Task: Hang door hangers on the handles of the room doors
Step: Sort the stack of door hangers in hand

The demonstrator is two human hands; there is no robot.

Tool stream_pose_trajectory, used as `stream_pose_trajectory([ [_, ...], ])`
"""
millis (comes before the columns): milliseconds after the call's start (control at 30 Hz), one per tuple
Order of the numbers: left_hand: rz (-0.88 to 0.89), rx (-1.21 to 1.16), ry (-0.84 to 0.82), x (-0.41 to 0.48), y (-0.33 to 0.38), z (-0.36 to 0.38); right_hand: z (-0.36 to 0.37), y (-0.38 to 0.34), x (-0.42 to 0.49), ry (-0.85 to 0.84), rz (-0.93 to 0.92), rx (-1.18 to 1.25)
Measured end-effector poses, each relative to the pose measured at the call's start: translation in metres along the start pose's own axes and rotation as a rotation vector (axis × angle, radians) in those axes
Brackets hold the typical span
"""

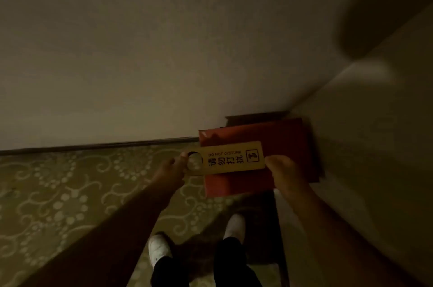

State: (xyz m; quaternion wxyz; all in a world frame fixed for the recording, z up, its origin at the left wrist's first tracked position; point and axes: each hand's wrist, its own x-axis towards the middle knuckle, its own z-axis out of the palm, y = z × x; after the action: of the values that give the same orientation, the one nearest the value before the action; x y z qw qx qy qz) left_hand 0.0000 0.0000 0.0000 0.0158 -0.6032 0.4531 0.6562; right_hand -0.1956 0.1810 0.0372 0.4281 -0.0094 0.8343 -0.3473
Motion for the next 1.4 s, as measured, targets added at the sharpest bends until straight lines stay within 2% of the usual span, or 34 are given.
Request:
stream_pose_trajectory([
  [167, -0.051, -0.079, -0.052, 0.022, -0.007, 0.016, 0.011, 0.0, 0.036, 0.007, -0.005, -0.027],
  [367, -0.088, -0.21, 0.066, 0.032, -0.008, 0.025, 0.016, 0.001, 0.043, -0.01, 0.047, 0.007],
  [667, 0.127, -0.18, 0.13, -0.011, 0.015, 0.004, 0.012, -0.032, 0.005, -0.06, 0.015, 0.003],
  [767, 0.187, -0.225, 0.153, -0.045, 0.037, -0.026, 0.02, -0.059, -0.022, -0.037, -0.033, -0.044],
  [867, 0.264, -0.262, 0.176, -0.09, 0.063, -0.068, 0.034, -0.102, -0.062, -0.046, -0.154, -0.1],
  [1100, 0.507, -0.384, 0.237, -0.205, 0.13, -0.189, 0.079, -0.229, -0.195, -0.218, -0.439, -0.279],
  [1233, 0.523, -0.557, 0.329, -0.263, 0.153, -0.264, 0.104, -0.284, -0.271, -0.348, -0.616, -0.319],
  [1400, 0.518, -0.884, 0.428, -0.338, 0.154, -0.36, 0.154, -0.342, -0.365, -0.48, -0.826, -0.31],
])
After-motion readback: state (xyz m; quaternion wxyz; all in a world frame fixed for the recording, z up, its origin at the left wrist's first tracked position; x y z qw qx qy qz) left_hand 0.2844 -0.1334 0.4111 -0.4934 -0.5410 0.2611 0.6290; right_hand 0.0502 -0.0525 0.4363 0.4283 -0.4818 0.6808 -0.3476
